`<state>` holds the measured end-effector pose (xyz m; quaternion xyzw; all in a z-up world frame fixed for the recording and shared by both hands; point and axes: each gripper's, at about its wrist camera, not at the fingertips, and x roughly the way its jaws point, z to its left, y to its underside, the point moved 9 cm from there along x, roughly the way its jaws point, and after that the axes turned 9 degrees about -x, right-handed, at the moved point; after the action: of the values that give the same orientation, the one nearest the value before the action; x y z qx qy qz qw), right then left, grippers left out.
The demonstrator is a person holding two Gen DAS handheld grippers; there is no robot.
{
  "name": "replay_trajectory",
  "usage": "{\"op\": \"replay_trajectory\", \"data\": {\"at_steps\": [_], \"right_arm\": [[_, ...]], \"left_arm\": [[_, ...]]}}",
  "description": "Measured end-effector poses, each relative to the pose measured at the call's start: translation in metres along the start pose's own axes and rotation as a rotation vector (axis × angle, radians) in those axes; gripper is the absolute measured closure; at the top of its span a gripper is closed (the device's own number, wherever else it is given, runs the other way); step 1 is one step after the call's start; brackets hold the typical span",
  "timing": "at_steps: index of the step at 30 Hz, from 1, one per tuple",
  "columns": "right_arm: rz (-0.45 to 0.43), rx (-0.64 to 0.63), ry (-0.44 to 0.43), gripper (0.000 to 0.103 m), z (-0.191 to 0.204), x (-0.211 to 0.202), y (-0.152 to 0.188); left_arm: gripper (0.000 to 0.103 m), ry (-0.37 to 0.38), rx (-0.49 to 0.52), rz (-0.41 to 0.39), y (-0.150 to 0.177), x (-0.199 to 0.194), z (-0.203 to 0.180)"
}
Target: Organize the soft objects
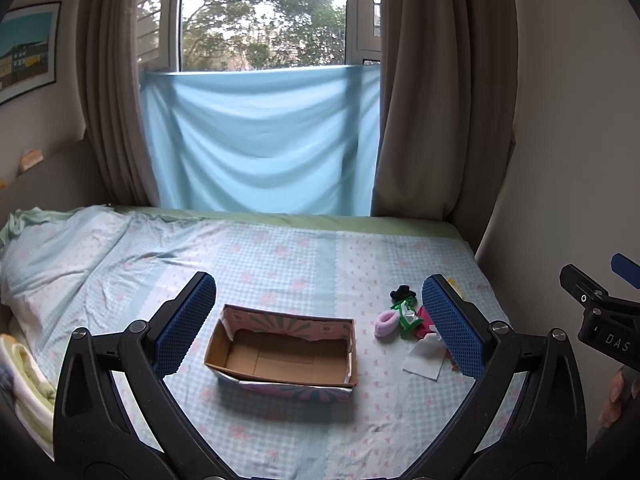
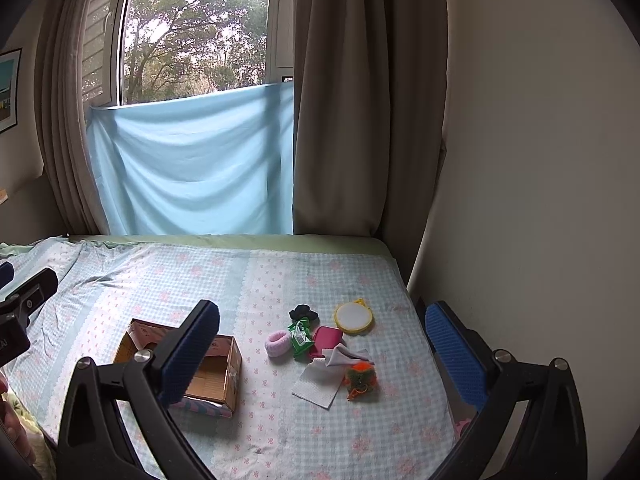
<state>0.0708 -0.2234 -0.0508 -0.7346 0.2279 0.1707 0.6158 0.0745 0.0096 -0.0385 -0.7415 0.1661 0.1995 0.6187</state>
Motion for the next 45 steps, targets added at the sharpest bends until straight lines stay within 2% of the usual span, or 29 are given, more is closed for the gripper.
{"op": "replay_trajectory", "data": {"at_steps": [17,45], "right_arm": [[0.007,0.018,0.027,0.0,-0.0074,-0.0056,0.0046],[0.012,0.029,0.019,0.0,-0.0061,-0.0083,0.0038]], "left_arm": [[0.001,0.02,0.004,0.013,0.0014,0.0017,-0.0082],[0.001,0.033,0.003,0.035,0.0016,0.0073,-0.0058]]}}
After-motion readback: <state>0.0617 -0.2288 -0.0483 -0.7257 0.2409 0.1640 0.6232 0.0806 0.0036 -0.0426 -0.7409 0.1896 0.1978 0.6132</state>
